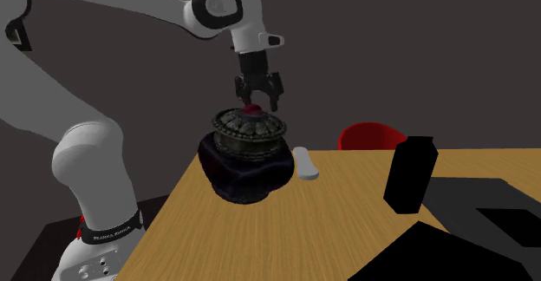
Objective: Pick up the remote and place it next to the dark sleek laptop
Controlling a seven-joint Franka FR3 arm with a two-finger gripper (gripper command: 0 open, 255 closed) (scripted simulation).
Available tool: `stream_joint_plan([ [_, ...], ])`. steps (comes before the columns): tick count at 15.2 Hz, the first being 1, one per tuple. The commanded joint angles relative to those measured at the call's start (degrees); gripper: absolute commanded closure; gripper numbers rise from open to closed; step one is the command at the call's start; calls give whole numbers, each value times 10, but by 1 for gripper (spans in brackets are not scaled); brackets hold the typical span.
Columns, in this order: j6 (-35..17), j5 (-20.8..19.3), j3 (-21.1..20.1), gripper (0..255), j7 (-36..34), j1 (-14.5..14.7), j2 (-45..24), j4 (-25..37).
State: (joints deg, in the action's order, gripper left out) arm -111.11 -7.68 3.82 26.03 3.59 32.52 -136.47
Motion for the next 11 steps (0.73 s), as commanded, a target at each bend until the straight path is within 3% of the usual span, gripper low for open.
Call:
stream_joint_plan([
  [1, 51, -5, 19, 0, 45, 1, -54, -14],
  [11, -96, 28, 48, 0, 246, 21, -261, 82],
])
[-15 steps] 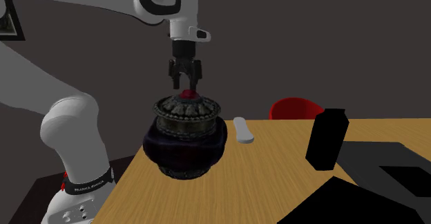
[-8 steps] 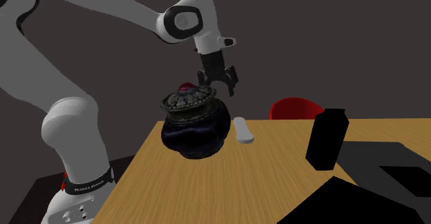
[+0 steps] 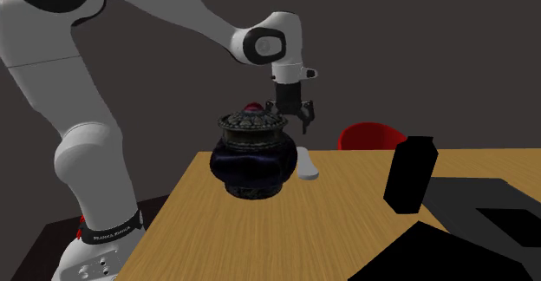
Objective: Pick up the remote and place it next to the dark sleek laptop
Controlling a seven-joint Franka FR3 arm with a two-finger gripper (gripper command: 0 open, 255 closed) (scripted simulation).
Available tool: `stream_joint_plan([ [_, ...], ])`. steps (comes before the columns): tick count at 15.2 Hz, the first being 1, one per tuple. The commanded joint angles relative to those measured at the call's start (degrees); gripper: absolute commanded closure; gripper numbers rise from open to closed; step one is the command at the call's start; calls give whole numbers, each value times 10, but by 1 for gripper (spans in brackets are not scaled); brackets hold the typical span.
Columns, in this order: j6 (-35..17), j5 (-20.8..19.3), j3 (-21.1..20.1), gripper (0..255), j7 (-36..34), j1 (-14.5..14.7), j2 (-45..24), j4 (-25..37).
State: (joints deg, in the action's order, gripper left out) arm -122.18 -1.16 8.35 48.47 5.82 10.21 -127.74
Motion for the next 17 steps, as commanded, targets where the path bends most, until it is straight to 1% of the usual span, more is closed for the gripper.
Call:
stream_joint_plan([
  [1, 4, -30, 2, 0, 42, 0, -59, 8],
  [7, -42, 11, -7, 0, 158, 7, -181, 99],
  [8, -43, 12, -8, 0, 163, 6, -186, 103],
  [15, -96, 18, -9, 0, 167, 4, -218, 82],
  [17, -96, 18, -9, 0, 167, 4, -218, 82],
])
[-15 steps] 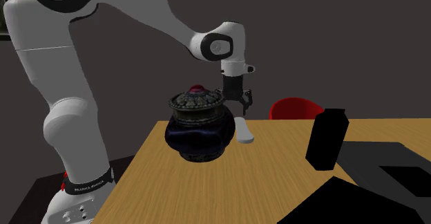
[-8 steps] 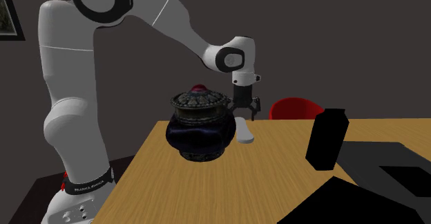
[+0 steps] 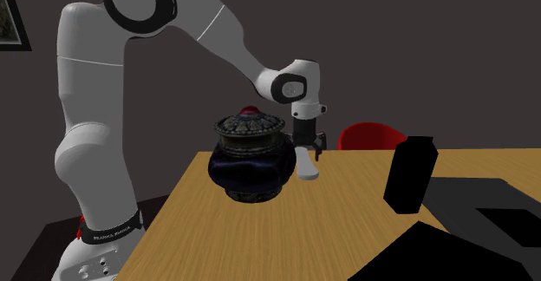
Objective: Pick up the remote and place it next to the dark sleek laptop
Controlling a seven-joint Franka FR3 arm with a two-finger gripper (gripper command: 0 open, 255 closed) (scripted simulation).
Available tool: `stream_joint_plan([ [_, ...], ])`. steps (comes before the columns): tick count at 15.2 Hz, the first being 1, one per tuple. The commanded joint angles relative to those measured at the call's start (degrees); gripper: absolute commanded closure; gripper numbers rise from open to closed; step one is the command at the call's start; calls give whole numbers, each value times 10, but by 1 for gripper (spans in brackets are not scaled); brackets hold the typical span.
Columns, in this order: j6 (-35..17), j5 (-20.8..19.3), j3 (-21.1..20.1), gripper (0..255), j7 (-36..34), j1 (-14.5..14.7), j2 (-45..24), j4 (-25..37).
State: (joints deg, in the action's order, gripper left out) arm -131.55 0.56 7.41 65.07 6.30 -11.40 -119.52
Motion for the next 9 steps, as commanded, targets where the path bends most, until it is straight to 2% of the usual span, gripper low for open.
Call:
stream_joint_plan([
  [1, -2, 1, 0, 0, 1, 0, -2, 0],
  [6, -2, 0, 0, 0, 1, 0, -2, 0],
  [7, -2, 0, 0, 255, 1, 0, -2, 0],
  [9, -2, 0, 0, 255, 1, 0, -2, 0],
])
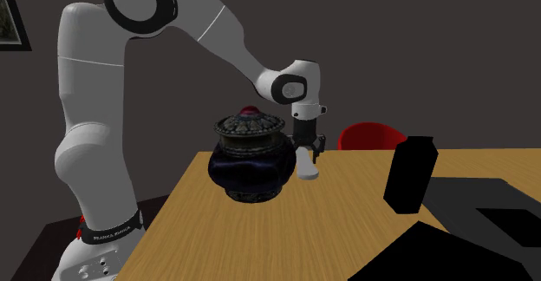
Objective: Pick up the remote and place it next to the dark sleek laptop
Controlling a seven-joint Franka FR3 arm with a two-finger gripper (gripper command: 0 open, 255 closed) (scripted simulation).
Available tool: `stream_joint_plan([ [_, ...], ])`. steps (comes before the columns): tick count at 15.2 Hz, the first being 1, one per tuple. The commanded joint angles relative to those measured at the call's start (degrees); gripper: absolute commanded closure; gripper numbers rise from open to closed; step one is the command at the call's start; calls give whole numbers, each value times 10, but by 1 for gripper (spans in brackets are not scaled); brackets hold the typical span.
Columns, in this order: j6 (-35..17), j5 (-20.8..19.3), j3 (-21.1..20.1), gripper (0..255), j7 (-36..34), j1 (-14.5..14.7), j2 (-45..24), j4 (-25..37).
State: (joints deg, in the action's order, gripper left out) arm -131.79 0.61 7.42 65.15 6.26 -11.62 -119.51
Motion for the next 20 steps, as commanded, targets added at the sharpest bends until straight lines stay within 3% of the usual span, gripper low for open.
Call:
stream_joint_plan([
  [1, 0, 0, 0, 255, 0, 0, 0, 0],
  [7, 0, 0, 0, 255, 0, 0, 0, 0],
  [20, 92, -8, 2, 255, -4, 2, 50, 42],
])
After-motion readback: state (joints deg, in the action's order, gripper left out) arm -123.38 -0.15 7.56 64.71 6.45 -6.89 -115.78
